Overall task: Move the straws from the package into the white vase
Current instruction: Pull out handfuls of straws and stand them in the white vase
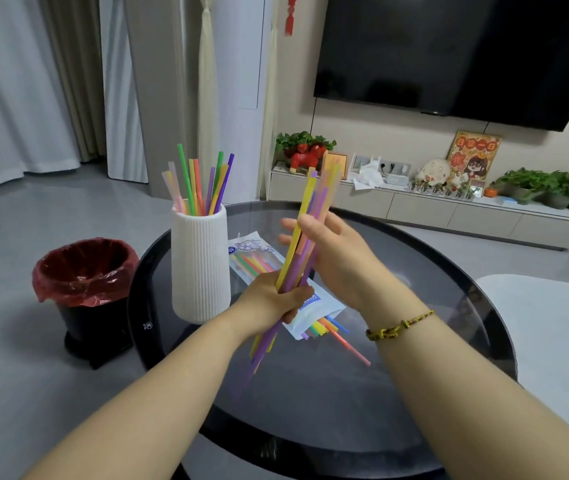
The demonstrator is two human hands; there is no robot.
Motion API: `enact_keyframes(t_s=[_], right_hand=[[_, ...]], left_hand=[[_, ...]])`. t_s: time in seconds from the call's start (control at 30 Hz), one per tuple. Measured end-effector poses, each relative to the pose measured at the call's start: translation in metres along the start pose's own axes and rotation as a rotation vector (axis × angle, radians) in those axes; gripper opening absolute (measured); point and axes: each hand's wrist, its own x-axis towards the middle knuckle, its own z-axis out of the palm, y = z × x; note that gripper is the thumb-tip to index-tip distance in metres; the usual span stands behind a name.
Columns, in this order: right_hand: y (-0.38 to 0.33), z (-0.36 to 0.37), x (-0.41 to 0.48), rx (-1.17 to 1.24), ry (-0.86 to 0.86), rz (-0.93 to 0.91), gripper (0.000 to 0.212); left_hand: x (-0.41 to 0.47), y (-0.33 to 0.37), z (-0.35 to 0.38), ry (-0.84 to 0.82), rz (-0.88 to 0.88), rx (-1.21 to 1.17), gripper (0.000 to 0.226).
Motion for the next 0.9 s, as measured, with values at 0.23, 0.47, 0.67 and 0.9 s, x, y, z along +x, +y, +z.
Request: enact_keyframes(t_s=[0.23,0.47,0.67,0.9], right_hand=[[0.006,0.013,0.014,-0.148,-0.017,-0.086,0.021],[0.017,0.017,0.019,-0.107,-0.008,-0.169,0.018],[0.022,0.023,0.018,-0.234,-0.021,-0.186,0.025],[0.002,0.028,0.021,-0.208,-0.077,-0.258,0.023]], left_hand=[[0.003,-0.005,0.0,-0.02,-0.007,-0.014,0.042],[0.007,-0.007,0.0,0.033,-0.021,-0.042,0.039],[0.005,-0.009,0.002,0.056,-0.01,-0.057,0.032],[0.014,0.001,-0.009,0.12,0.052,-0.062,0.029]])
